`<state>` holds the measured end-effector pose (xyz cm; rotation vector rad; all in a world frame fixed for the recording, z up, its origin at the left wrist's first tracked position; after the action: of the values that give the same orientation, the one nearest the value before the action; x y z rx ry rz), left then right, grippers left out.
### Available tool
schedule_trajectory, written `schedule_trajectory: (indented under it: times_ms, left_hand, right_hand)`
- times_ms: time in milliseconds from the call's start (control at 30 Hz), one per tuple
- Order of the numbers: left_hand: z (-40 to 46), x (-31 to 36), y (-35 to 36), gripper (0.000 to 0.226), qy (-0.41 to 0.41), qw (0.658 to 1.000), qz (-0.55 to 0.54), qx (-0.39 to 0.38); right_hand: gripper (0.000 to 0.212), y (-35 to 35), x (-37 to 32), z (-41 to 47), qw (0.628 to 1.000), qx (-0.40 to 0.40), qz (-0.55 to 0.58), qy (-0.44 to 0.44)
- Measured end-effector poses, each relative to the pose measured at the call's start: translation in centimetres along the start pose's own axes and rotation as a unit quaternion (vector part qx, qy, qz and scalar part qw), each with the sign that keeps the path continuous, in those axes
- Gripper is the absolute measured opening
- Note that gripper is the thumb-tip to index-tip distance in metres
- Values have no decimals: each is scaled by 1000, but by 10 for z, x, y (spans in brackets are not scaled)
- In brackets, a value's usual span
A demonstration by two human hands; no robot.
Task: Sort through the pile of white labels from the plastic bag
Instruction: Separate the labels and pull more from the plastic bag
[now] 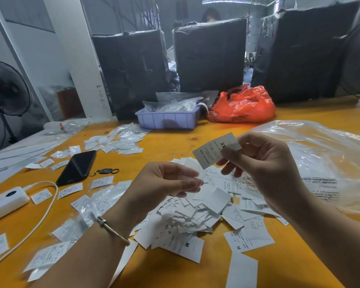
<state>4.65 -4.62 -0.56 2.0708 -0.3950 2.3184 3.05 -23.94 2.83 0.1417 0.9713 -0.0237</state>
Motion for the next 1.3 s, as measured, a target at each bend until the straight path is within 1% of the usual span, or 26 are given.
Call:
schedule_trajectory:
  times_ms: [67,233,467,667,767,867,1067,1200,1300]
  left_hand:
    - [0,0,0,24,0,1000,3,-3]
    - [-1,1,0,34,8,1000,-3,-7]
    - [-1,1,0,35,14,1000,-6,-10]
    - [-1,2,0,27,10,1000,-11,-11]
    - [-2,2,1,30,12,1000,-4,-22]
    - [-2,2,4,33,10,999,3,-40]
    - [-3,-1,9,27,-2,996,22,-83]
    - [-4,-2,13,29,-7,994,22,-107]
    - [-3,-3,13,32,-9,994,23,-109]
  right_hand:
    - [7,0,-1,0,1000,1,-14,-13]
    - [8,0,-4,-1,998,9,-46,-38]
    - [8,1,-3,-3,996,-4,-81,-49]
    - [10,4,-1,-5,996,-34,-66,-49]
    - [5,6,-1,-4,996,-45,-60,-50]
    - [5,5,-1,-3,995,-47,-64,-52]
    - [5,6,9,-2,990,-96,-101,-9]
    - [4,13,15,-5,985,-129,-118,11]
    - [5,14,19,-6,983,-135,-121,25]
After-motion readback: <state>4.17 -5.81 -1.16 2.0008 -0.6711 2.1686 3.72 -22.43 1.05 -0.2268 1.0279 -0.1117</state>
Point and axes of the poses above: each hand's wrist, its own z-axis towards the middle knuckle, its own y-axis out of the palm, x = y × z, the point moved 6 cm from there along z, towards the middle knuckle, and after that the axes turned 8 degrees about x, right-handed, at the moved point
